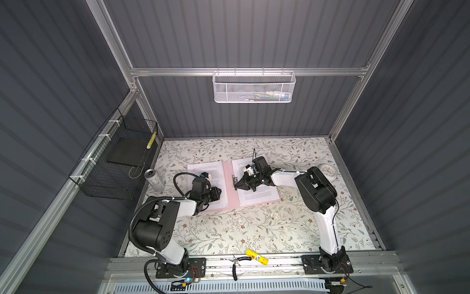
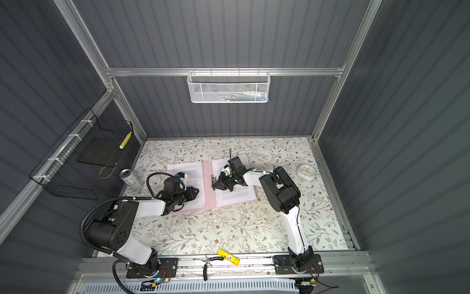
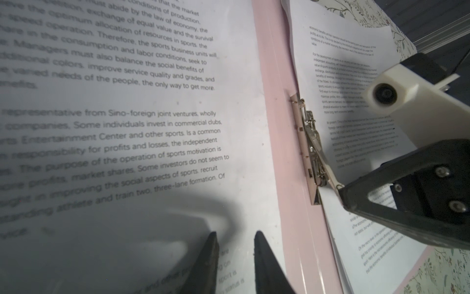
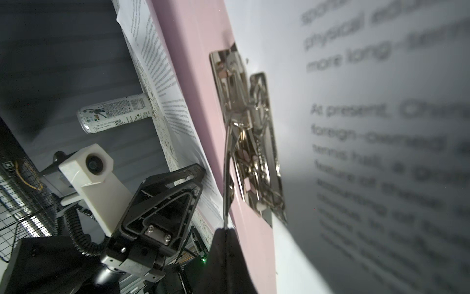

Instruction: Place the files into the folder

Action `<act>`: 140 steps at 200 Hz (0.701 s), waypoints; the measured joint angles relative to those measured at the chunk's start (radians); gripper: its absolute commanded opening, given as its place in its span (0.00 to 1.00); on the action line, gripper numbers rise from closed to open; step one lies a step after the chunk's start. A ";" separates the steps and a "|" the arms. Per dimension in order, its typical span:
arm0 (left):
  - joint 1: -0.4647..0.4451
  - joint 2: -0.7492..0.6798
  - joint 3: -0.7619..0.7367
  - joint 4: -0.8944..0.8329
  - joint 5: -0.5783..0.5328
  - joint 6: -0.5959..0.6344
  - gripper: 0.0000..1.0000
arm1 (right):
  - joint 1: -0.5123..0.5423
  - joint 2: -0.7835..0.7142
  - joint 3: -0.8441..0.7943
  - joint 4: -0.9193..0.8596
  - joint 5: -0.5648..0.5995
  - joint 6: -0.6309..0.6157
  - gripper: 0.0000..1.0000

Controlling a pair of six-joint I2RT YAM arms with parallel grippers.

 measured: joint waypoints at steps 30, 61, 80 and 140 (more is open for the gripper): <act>0.000 0.002 0.000 0.003 0.003 0.000 0.27 | 0.000 -0.002 0.025 -0.069 0.029 -0.067 0.00; 0.000 0.002 0.000 0.003 0.008 0.000 0.27 | 0.000 -0.002 0.033 -0.096 0.042 -0.098 0.00; 0.000 0.002 0.000 0.003 0.008 0.000 0.27 | 0.000 -0.001 0.033 -0.097 0.043 -0.103 0.00; 0.000 0.010 0.006 0.005 0.015 0.000 0.27 | -0.002 0.008 0.029 -0.086 0.041 -0.091 0.00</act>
